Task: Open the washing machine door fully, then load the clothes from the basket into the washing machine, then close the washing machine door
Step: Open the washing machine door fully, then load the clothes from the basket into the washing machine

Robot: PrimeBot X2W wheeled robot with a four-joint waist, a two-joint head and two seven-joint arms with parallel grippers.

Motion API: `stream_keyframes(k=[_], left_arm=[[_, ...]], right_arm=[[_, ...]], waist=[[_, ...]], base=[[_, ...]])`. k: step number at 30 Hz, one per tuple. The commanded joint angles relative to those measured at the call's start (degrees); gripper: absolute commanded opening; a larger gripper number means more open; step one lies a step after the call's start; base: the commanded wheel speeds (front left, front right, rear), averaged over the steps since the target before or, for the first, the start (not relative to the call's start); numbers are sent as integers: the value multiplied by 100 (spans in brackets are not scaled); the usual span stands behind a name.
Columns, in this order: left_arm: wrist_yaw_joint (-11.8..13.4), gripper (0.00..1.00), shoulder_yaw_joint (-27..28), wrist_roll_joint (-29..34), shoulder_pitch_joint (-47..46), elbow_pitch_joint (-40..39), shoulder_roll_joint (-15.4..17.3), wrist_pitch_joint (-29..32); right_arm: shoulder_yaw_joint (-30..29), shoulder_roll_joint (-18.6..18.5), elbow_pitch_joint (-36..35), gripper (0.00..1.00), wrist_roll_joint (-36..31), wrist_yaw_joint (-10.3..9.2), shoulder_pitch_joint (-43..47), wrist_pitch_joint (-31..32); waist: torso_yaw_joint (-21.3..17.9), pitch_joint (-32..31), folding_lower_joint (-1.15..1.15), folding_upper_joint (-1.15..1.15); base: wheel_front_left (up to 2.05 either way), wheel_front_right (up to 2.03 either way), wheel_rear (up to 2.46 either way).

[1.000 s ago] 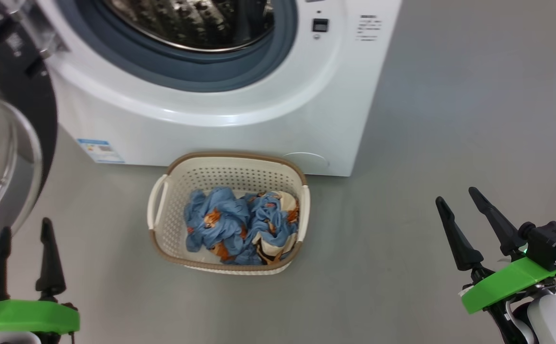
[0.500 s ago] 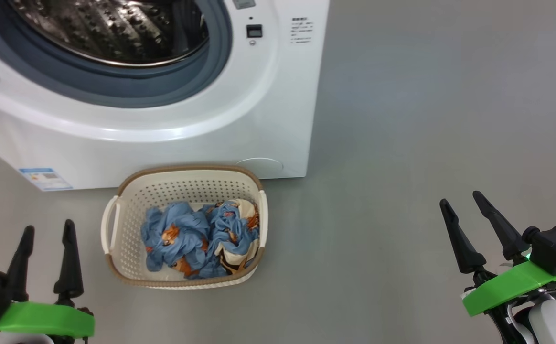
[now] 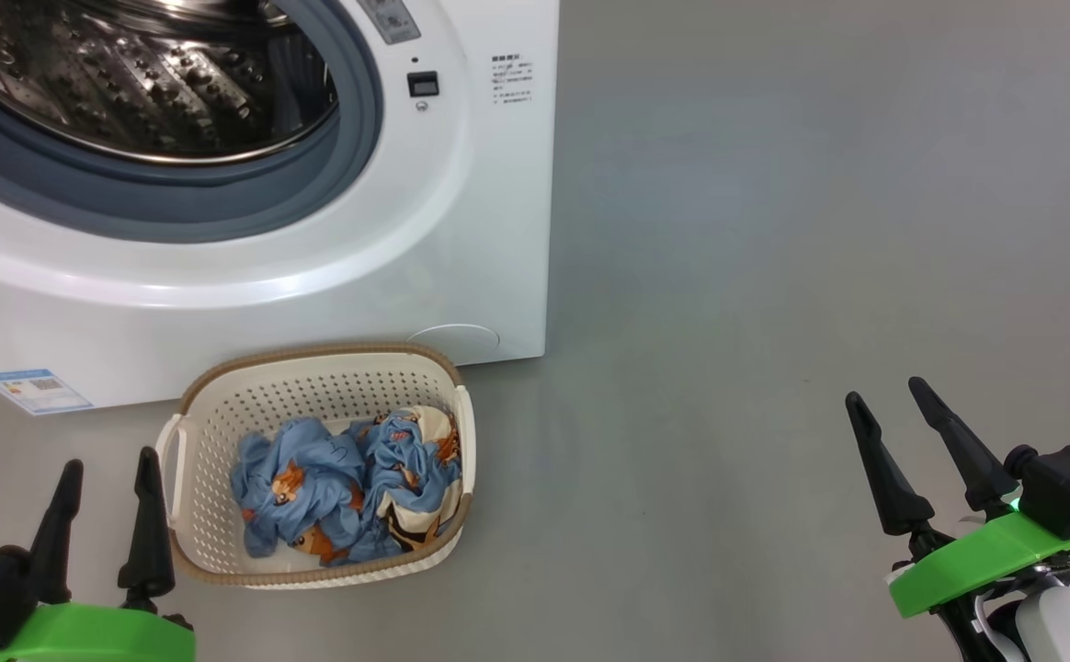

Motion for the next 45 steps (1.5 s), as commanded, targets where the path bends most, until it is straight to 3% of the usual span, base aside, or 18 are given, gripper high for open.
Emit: stream_keyframes(k=[1, 22, 45], left_arm=[[-8, 100, 194, -8, 3, -172, 135, -36], [-8, 100, 196, -42, -22, -180, 152, -36], [-8, 100, 112, -3, -140, -72, 191, -36]], right_arm=[[67, -49, -145, 100, -3, 9, 52, -50], [-16, -5, -189, 100, -28, 9, 48, -50], [58, 46, -174, 100, -28, 9, 2, -50]], waist=[[-36, -18, 0, 0], [-24, 60, 0, 0], [-22, 126, 0, 0]], base=[[0, 0, 0], [1, -4, 3], [80, -131, 52]])
